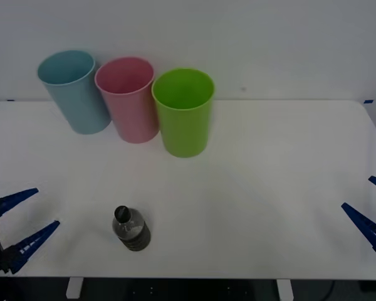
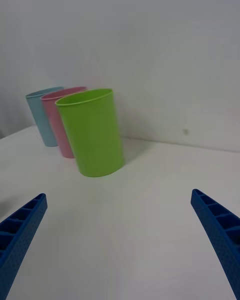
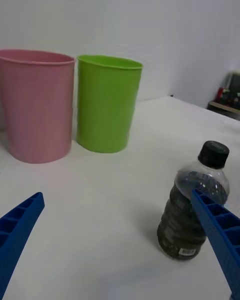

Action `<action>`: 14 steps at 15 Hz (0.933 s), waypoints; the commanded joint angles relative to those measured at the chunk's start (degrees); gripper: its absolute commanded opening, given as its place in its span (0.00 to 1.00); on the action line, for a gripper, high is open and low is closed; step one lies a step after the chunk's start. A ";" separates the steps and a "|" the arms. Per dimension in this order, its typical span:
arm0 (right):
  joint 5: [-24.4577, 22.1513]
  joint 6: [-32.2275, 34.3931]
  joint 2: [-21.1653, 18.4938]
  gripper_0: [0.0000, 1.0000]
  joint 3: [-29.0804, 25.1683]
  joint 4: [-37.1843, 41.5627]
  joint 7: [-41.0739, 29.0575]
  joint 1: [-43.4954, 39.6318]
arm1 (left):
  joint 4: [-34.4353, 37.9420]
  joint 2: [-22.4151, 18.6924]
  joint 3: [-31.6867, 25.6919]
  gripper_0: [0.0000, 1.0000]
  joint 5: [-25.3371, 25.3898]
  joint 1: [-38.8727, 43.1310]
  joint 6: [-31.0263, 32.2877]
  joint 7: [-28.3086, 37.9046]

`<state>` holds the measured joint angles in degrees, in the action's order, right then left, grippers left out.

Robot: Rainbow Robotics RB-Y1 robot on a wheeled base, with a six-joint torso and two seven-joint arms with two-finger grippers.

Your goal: Grasp the object on the table and drop it into the matching bin: aluminum can to the light blue bin, PET bottle to the pink bin.

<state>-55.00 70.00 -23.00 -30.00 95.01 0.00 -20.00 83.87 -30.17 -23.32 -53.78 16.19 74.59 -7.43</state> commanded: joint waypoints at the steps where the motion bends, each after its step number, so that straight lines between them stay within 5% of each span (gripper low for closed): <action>1: 0.00 0.00 0.00 1.00 0.00 -0.01 0.00 0.00 | -6.97 -2.97 3.98 1.00 -0.01 -3.44 3.19 -5.32; 7: 0.00 0.00 0.00 1.00 0.00 -0.01 0.00 0.00 | -17.87 -6.22 11.28 1.00 -0.45 -8.98 7.50 -16.04; 14: 0.00 0.00 0.00 1.00 0.00 -0.01 0.00 0.00 | -18.57 -5.87 15.41 1.00 -2.38 -10.65 7.50 -17.62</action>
<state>-55.00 70.00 -23.00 -30.00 95.01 0.00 -20.00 65.30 -36.21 -8.31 -56.15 5.71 82.17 -25.04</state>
